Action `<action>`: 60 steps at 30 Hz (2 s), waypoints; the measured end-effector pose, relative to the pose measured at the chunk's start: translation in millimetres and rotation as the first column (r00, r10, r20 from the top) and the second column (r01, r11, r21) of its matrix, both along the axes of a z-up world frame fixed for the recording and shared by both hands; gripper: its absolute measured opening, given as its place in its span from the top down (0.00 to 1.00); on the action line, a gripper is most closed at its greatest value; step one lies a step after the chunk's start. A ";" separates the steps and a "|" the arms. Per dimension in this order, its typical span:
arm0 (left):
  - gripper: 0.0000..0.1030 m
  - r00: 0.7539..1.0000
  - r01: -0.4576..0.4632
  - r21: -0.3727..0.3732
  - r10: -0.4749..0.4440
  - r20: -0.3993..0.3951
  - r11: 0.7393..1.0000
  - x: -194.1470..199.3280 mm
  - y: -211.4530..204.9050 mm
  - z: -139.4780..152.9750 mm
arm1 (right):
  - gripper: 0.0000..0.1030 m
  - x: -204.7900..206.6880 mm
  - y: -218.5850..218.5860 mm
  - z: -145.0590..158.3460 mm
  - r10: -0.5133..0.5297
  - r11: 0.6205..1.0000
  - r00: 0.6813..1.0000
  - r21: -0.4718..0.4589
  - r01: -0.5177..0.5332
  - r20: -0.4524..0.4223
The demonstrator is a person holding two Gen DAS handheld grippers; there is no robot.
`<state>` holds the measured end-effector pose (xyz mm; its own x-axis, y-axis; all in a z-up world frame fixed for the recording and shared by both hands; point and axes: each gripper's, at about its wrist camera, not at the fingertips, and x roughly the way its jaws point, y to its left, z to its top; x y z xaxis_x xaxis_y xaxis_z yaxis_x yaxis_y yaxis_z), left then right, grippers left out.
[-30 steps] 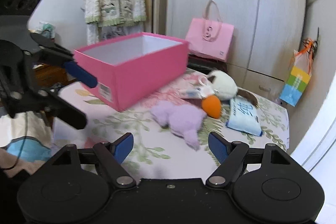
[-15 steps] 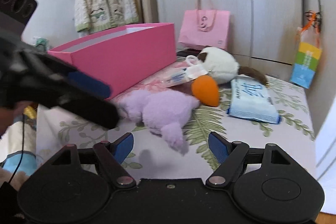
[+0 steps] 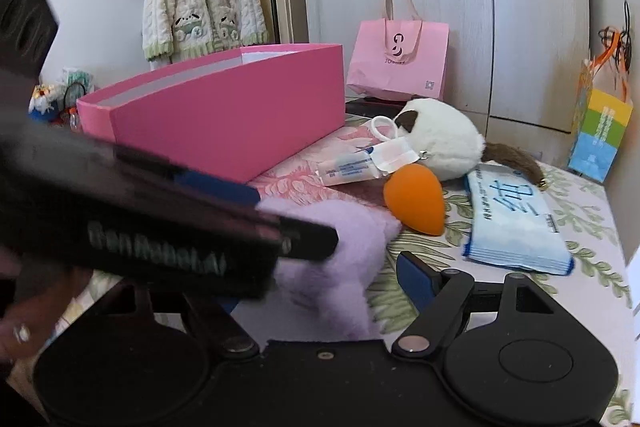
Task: Organize soft objects
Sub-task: 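Close the left tool on the lilac plush while the right tool grasps it too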
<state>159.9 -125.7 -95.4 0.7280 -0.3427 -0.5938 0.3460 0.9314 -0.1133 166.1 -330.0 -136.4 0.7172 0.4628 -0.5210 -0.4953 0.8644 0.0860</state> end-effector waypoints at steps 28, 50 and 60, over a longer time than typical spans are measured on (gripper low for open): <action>0.27 1.000 0.000 0.012 0.000 -0.017 1.000 -2.5 -2.4 -5.7 | 0.32 -6.8 14.4 -9.4 -0.073 0.997 0.997 0.005 0.073 -0.011; 0.30 1.000 0.004 -0.078 -0.005 -0.018 0.997 -7.2 10.5 -4.5 | 0.48 -19.5 12.9 -7.2 -0.168 0.985 0.985 0.040 0.169 -0.028; 0.30 0.995 -0.028 -0.160 0.011 -0.104 0.987 12.7 14.2 -17.0 | 0.48 -16.4 8.0 -9.5 -0.170 0.984 0.984 0.040 0.172 -0.047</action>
